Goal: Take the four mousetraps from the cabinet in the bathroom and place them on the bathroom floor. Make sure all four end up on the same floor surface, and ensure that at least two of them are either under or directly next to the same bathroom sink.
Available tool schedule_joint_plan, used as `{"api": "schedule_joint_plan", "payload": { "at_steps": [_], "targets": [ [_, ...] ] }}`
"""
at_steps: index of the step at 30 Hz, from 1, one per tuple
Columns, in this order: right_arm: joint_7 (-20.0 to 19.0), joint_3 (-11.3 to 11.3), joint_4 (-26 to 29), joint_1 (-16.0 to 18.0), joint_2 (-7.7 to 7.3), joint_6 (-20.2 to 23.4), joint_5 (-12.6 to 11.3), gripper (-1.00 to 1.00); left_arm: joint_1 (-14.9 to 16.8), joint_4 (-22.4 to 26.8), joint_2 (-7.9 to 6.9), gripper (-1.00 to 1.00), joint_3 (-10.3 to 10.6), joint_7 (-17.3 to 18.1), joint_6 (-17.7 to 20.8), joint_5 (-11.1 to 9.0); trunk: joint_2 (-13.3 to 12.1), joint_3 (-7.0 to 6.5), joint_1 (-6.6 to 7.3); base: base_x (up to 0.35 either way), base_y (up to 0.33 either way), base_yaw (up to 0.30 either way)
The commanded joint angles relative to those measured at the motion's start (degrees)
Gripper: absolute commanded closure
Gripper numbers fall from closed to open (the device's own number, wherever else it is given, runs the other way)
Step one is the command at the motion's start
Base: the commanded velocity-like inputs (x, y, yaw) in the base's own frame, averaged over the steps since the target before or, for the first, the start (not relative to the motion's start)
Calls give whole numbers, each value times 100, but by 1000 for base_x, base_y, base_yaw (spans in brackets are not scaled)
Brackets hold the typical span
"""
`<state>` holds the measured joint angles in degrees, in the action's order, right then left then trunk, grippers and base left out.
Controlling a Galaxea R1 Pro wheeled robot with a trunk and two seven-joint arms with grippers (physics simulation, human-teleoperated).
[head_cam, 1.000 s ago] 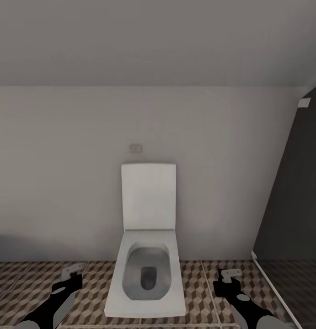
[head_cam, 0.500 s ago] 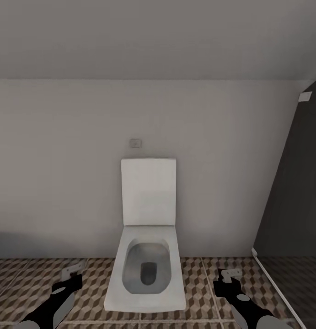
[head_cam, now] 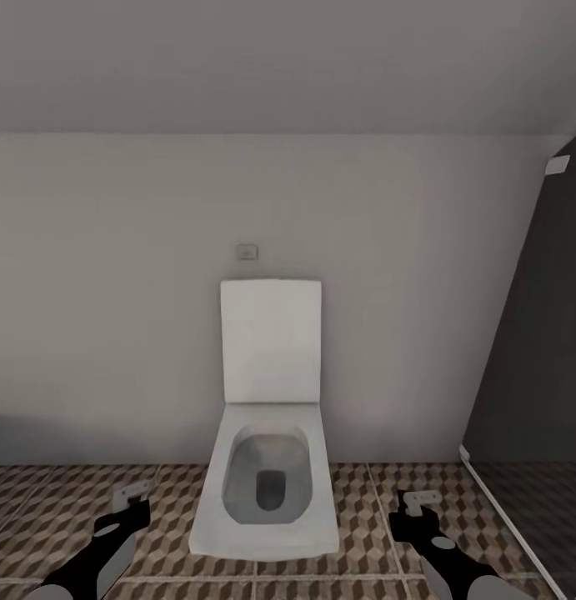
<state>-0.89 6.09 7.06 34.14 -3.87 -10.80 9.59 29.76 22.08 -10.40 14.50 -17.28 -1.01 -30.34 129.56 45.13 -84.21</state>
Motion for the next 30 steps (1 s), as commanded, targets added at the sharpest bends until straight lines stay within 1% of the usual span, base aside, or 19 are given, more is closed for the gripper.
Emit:
{"api": "schedule_joint_plan", "payload": {
  "at_steps": [1,30],
  "targets": [
    [-25,50,-5,5,1,-24,43,100,3,4,-6,100,47,-39,-11,-51,44,24,-21,0,0,0],
    [-25,50,-5,5,1,-24,43,100,3,4,-10,100,44,-39,-13,-51,1207,545,-658,0,0,0]
  ]
}}
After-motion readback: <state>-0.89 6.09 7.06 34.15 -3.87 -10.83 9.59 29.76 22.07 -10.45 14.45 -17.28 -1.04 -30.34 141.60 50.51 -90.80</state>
